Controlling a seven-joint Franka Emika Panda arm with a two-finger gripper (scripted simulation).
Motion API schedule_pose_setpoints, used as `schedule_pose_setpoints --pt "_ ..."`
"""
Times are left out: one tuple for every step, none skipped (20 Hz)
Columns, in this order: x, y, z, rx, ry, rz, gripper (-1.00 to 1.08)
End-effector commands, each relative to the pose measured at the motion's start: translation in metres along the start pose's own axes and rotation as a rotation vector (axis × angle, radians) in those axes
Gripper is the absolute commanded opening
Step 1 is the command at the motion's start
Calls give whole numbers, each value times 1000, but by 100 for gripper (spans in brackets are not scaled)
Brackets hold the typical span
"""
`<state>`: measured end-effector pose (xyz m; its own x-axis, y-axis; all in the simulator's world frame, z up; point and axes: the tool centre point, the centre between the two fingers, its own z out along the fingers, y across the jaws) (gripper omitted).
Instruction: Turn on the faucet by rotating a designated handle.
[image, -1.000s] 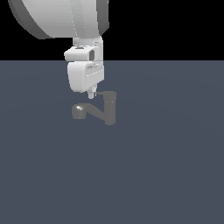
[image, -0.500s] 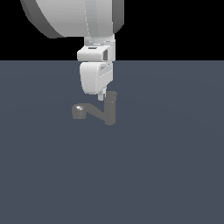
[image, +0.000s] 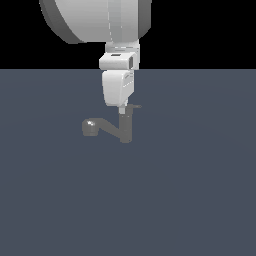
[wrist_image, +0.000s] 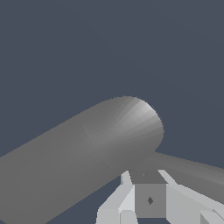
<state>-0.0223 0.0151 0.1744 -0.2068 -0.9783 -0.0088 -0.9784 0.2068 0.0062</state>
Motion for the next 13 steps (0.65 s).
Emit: schedule_pose_setpoints --pt "27 -12 1 8 5 33 -100" --pt "31 -14 1 8 5 35 -100" --pt "35 -16 1 7 5 36 -100" --pt "39 -18 1 7 6 38 -100" --pt "43 -20 1 7 6 39 -100" --pt "47 -22 1 7 6 41 -100" --pt "51 -24 1 7 7 42 -100" --pt "55 -26 1 7 7 44 -100" --pt "59 -28 1 7 7 45 -100" --pt "63 -30 1 7 8 47 -100" --pt "67 -32 1 7 8 48 -100" --pt "71 -34 1 6 8 49 -100" --pt "71 -34 1 6 8 49 -100"
